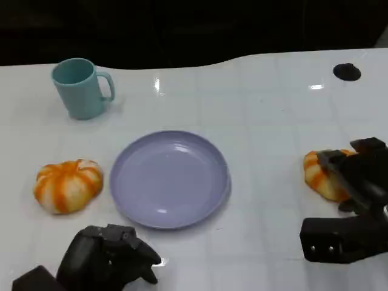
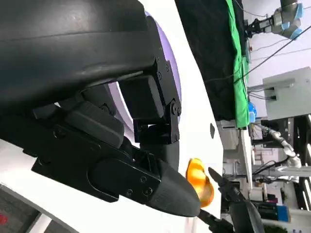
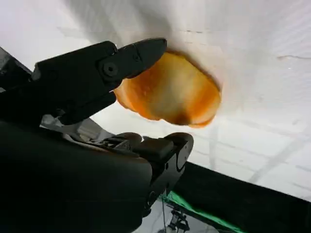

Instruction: Grasp the bread from the table and place it into the plate.

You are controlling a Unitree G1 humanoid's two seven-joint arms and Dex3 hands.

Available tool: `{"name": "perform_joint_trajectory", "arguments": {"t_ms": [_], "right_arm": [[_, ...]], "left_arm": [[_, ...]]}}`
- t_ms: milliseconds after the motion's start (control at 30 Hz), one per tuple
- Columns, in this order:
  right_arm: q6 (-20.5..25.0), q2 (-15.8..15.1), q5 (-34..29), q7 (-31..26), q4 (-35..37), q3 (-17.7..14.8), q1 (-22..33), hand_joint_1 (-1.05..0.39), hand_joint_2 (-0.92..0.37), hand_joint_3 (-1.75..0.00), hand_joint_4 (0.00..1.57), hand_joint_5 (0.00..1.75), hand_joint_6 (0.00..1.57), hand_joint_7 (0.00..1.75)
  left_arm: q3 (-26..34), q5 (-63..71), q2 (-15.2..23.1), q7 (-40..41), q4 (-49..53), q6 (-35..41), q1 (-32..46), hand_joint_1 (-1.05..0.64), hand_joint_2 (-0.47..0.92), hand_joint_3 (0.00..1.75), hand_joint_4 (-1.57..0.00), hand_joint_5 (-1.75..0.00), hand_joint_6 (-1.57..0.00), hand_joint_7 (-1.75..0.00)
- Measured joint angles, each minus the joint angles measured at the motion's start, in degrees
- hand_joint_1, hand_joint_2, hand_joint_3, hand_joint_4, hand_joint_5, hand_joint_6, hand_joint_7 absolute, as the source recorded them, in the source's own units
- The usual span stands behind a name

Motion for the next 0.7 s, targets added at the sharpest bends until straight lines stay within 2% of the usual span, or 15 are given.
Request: {"name": "perform_joint_trajectory", "arguments": {"t_ms": [33, 133, 167, 233, 267, 333, 367, 400, 433, 467, 500, 567, 700], "right_arm": [[0.11, 0.11, 0.2, -0.72, 1.41, 0.46, -0.7, -0.45, -0.83, -0.01, 0.38, 0.13, 0.46, 0.02], [-0.29, 0.62, 1.79, -2.97, 6.02, 1.53, -2.62, -0.3, -0.88, 0.0, 0.79, 0.12, 0.67, 0.03], [-1.0, 0.7, 3.05, -3.59, 7.31, 1.55, -3.06, -0.24, -0.86, 0.0, 1.0, 0.15, 0.8, 0.05], [-3.35, 0.73, 5.82, -5.52, 9.4, 1.39, -3.78, -0.16, -0.84, 0.0, 1.21, 0.28, 1.01, 0.08], [-4.89, 0.72, 7.07, -7.15, 10.3, 1.24, -4.07, -0.13, -0.83, 0.0, 1.17, 0.63, 1.17, 0.06], [-7.42, 0.67, 8.89, -9.29, 11.43, 1.15, -4.54, -0.09, -0.84, -0.01, 1.02, 1.27, 1.35, 0.06], [-8.99, 0.58, 9.57, -10.45, 12.02, 1.2, -4.78, -0.07, -0.84, -0.01, 0.94, 1.54, 1.42, 0.1], [-10.51, 0.45, 9.94, -11.8, 12.62, 1.31, -4.96, -0.06, -0.84, -0.01, 0.91, 1.63, 1.44, 0.12], [-12.04, 0.23, 10.27, -13.27, 13.26, 1.45, -5.09, -0.06, -0.86, -0.01, 0.87, 1.69, 1.4, 0.28], [-13.17, 0.08, 10.39, -14.37, 13.79, 1.58, -5.2, -0.05, -0.87, -0.01, 0.84, 1.72, 1.11, 0.86], [-14.14, -0.01, 10.53, -15.25, 14.32, 1.65, -5.29, -0.05, -0.87, -0.01, 0.83, 1.73, 0.98, 1.13], [-15.69, -0.02, 11.13, -17.15, 15.39, 1.64, -5.34, -0.02, -0.83, 0.0, 0.83, 1.74, 0.88, 1.35], [-18.55, -0.02, 11.79, -22.19, 17.08, 1.65, -5.34, -0.01, -0.82, -0.01, 0.88, 1.75, 0.89, 1.38]], "left_arm": [[-0.01, 0.0, 0.0, 0.0, -0.09, 0.0, 0.13, -1.05, 0.9, 0.0, -1.25, -0.94, -1.34, -0.59], [-0.01, 0.0, -0.01, 0.0, -0.48, 0.0, 0.45, -1.05, 0.9, 0.0, -1.25, -0.94, -1.34, -0.59], [-0.02, 0.0, -0.02, 0.0, -0.56, 0.0, 0.49, -1.05, 0.9, 0.0, -1.25, -0.94, -1.34, -0.59], [-0.02, 0.01, -0.02, 0.0, -0.65, 0.0, 0.56, -1.05, 0.9, 0.0, -1.25, -0.94, -1.33, -0.59], [-0.02, 0.0, -0.01, 0.0, -0.73, 0.0, 0.57, -1.05, 0.9, 0.0, -1.26, -0.94, -1.34, -0.59], [-0.02, 0.01, -0.02, 0.01, -0.82, 0.01, 0.59, -1.05, 0.9, 0.0, -1.26, -0.94, -1.34, -0.59], [-0.05, 0.03, -0.02, 0.01, -0.92, 0.05, 0.6, -1.05, 0.9, 0.0, -1.26, -0.94, -1.34, -0.59], [-0.07, 0.04, -0.02, 0.02, -1.07, 0.08, 0.62, -1.05, 0.9, 0.0, -1.26, -0.94, -1.34, -0.59], [-0.1, 0.06, -0.03, 0.02, -1.28, 0.09, 0.63, -1.05, 0.9, 0.0, -1.26, -0.94, -1.34, -0.59], [-0.09, 0.06, -0.03, 0.02, -1.37, 0.09, 0.63, -1.05, 0.9, 0.0, -1.26, -0.94, -1.34, -0.59], [-0.09, 0.06, -0.04, 0.02, -1.4, 0.08, 0.64, -1.05, 0.9, 0.0, -1.26, -0.94, -1.34, -0.59], [-0.1, 0.05, -0.04, 0.02, -1.48, 0.09, 0.7, -1.05, 0.9, 0.0, -1.26, -0.94, -1.34, -0.59], [-0.11, 0.06, -0.05, 0.02, -1.65, 0.19, 0.76, -1.05, 0.9, 0.0, -1.26, -0.93, -1.33, -0.59]]}}
